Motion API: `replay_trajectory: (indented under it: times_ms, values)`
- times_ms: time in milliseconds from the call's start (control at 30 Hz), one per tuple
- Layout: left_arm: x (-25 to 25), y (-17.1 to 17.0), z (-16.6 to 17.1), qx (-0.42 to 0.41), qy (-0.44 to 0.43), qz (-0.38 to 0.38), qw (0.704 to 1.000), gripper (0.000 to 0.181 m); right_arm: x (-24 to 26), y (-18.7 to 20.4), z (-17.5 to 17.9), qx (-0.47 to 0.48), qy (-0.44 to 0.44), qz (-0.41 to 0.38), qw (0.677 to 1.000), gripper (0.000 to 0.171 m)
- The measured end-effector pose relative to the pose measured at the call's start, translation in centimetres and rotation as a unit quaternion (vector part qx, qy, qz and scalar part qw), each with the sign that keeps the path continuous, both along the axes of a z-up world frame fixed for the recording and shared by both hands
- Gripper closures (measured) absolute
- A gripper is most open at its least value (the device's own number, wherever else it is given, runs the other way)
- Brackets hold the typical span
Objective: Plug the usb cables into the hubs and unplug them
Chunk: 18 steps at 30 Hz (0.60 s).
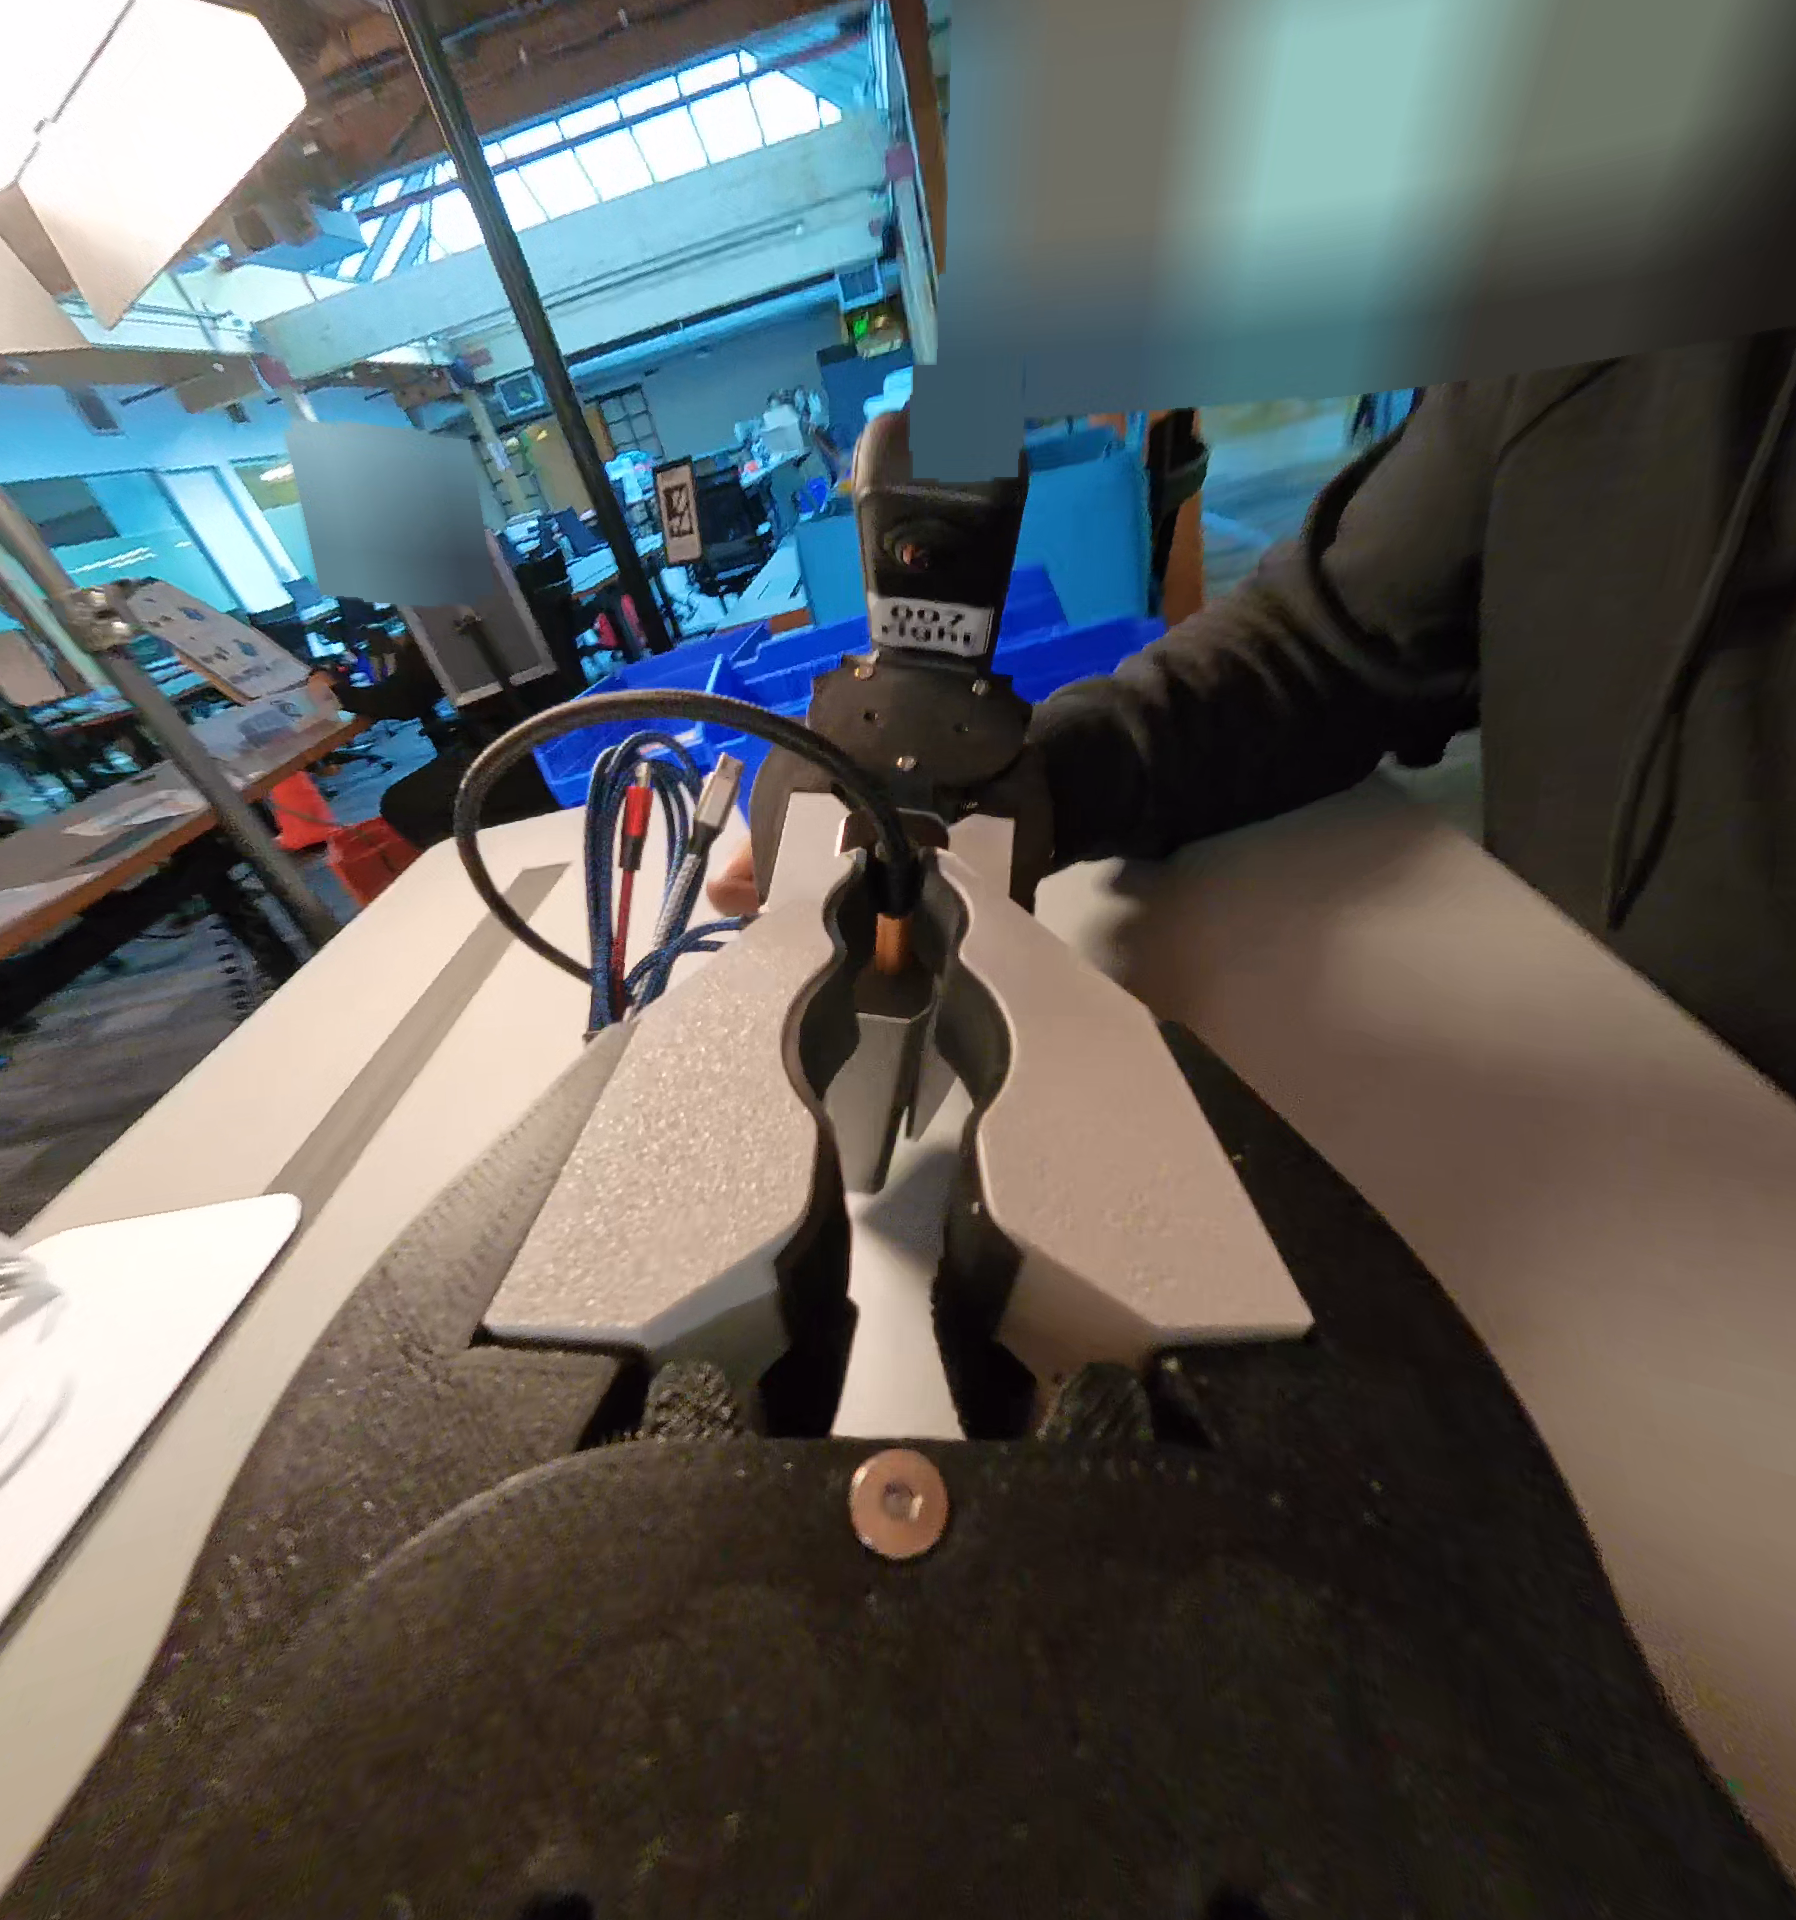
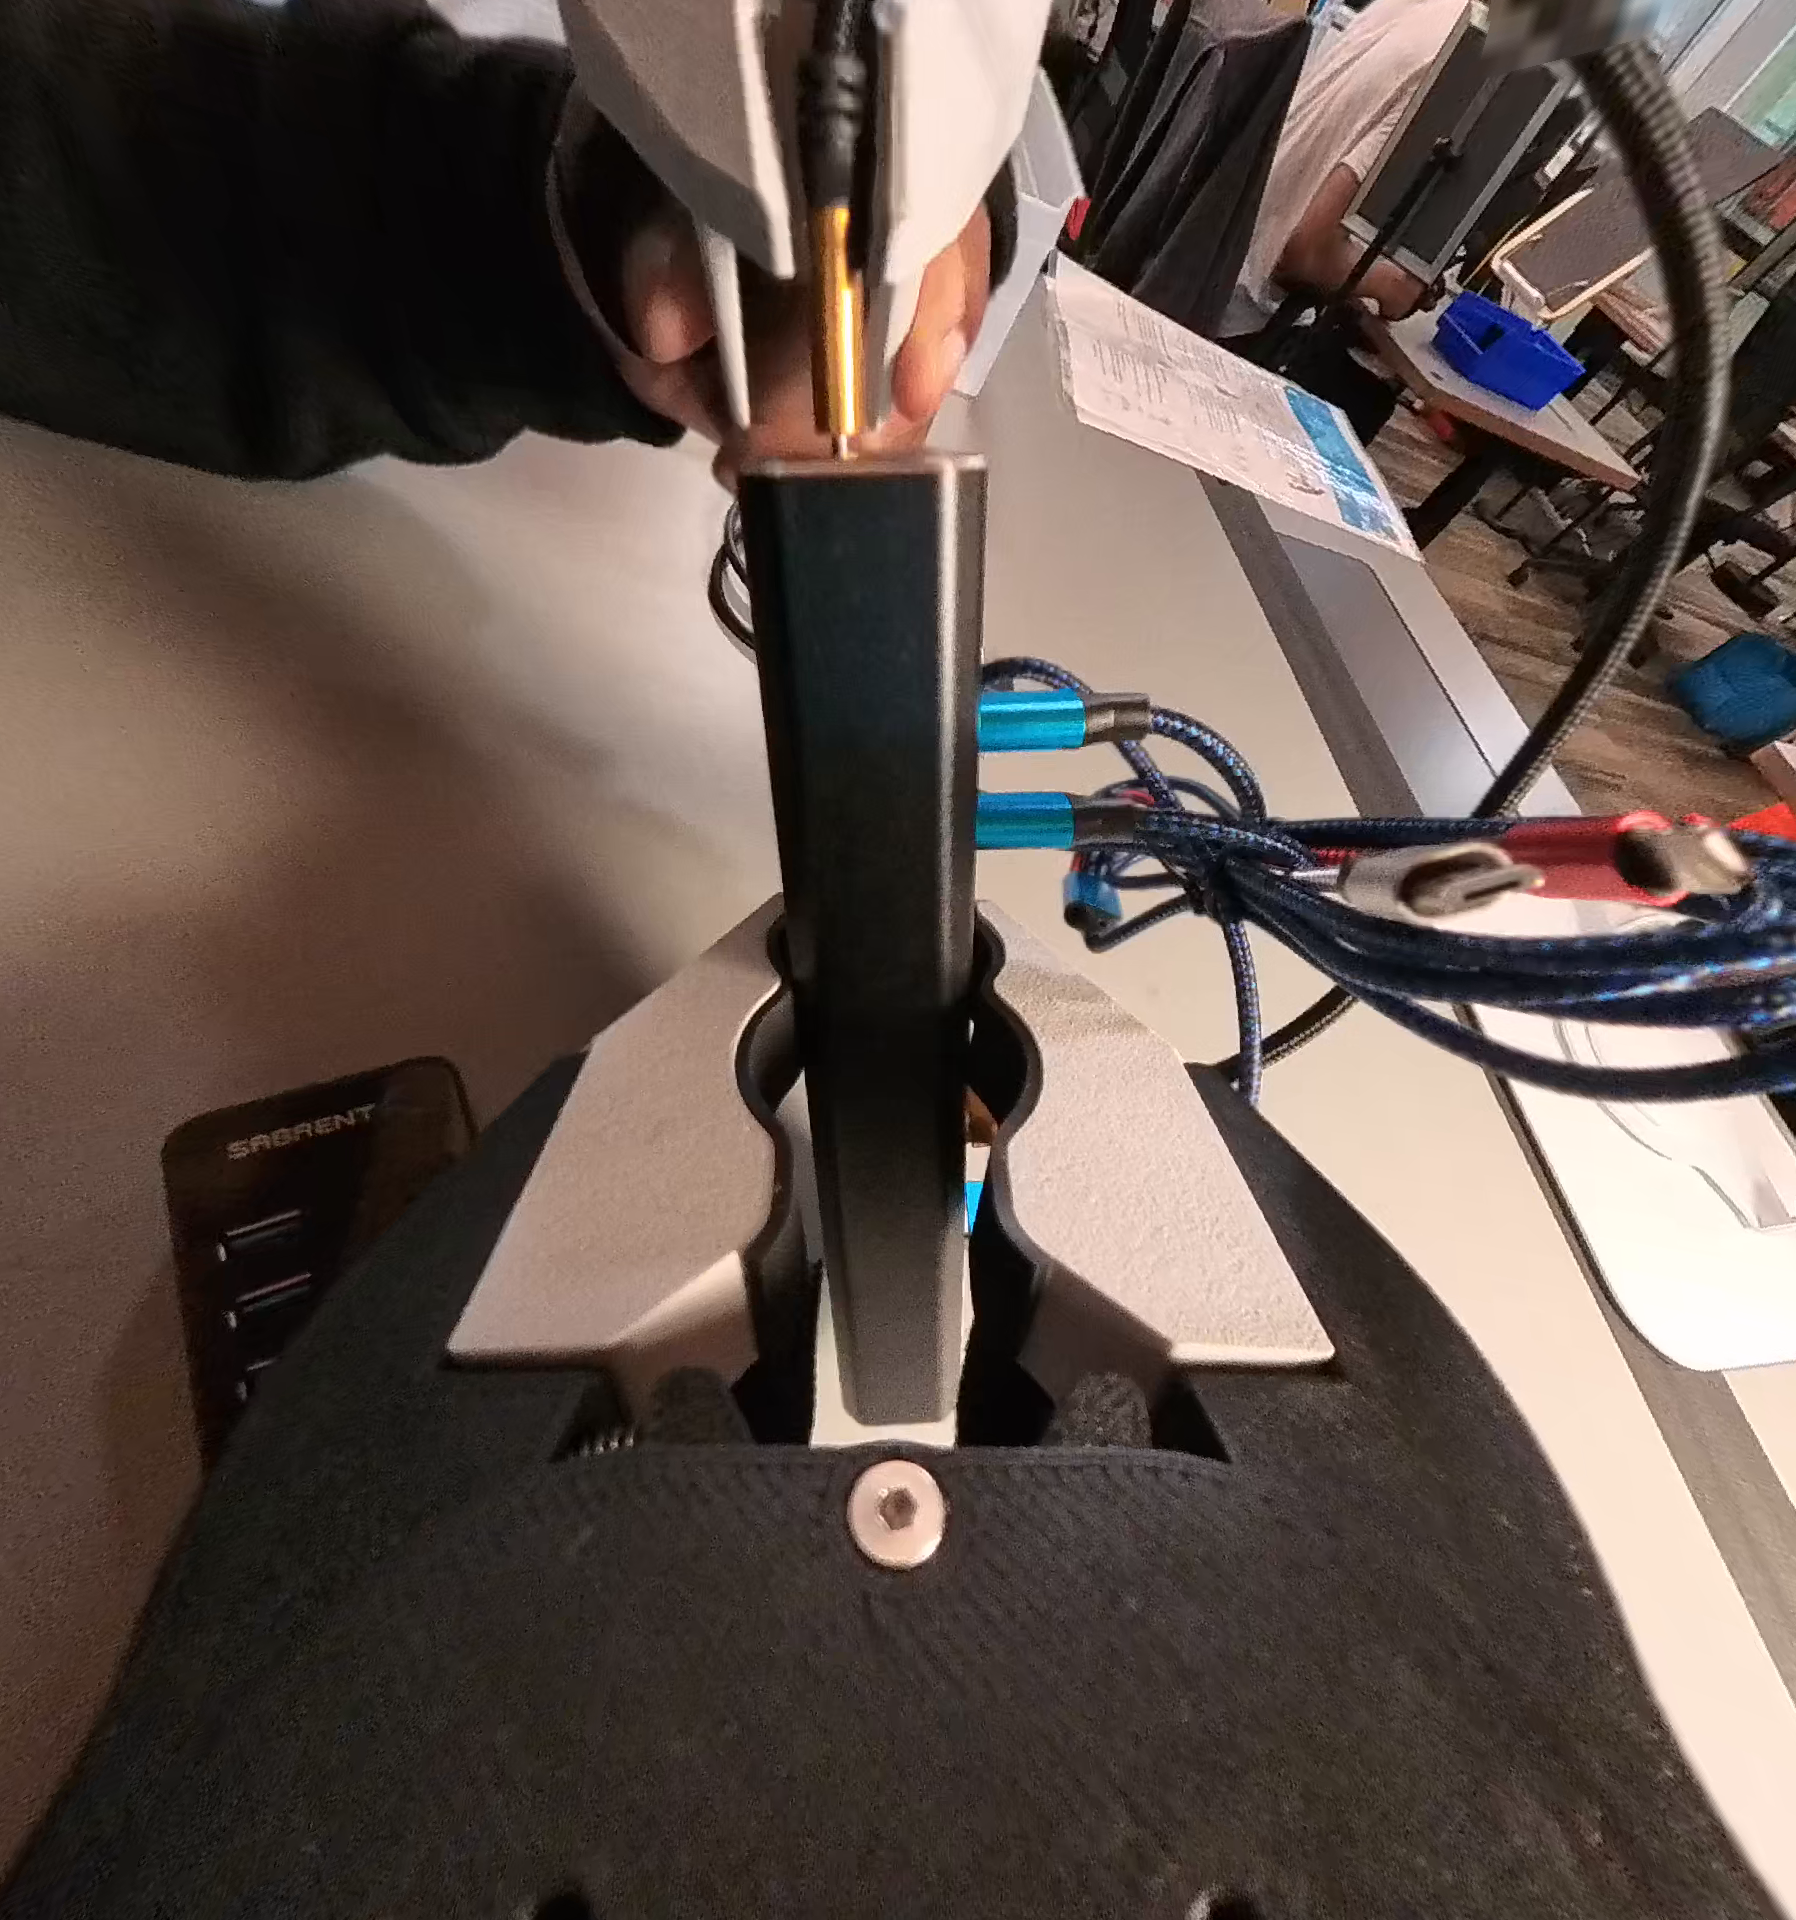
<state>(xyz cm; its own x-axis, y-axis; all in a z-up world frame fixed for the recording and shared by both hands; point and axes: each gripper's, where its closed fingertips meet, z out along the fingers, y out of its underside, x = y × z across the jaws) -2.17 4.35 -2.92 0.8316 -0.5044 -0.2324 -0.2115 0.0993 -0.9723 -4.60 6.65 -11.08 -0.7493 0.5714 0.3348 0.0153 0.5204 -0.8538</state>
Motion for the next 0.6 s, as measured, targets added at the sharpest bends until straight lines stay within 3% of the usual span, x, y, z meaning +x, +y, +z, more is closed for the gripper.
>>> replay_trajectory:
  times_ms: [133, 367, 467, 600]
  values:
    - [-1.0, 0.9, 0.7, 0.009, -0.081, 0.021, 0.996, 0.170, -0.4, 0.0, 0.6, -0.027, 0.003, -0.016, 1.000, 0.146]
    - [-2.7, 1.6, 2.4, 0.024, -0.173, 0.058, 0.983, 0.135, -0.6, 0.1, 1.3, -0.092, -0.019, -0.020, 0.995, 0.145]
    - [-3.8, 2.3, 1.4, 0.010, -0.212, 0.068, 0.975, 0.123, -0.3, -0.2, 2.5, -0.136, -0.024, -0.006, 0.990, 0.145]
    - [-2.5, 3.0, 0.2, -0.011, -0.252, 0.023, 0.967, 0.127, 0.0, -0.5, 3.6, -0.188, -0.045, 0.015, 0.981, 0.145]
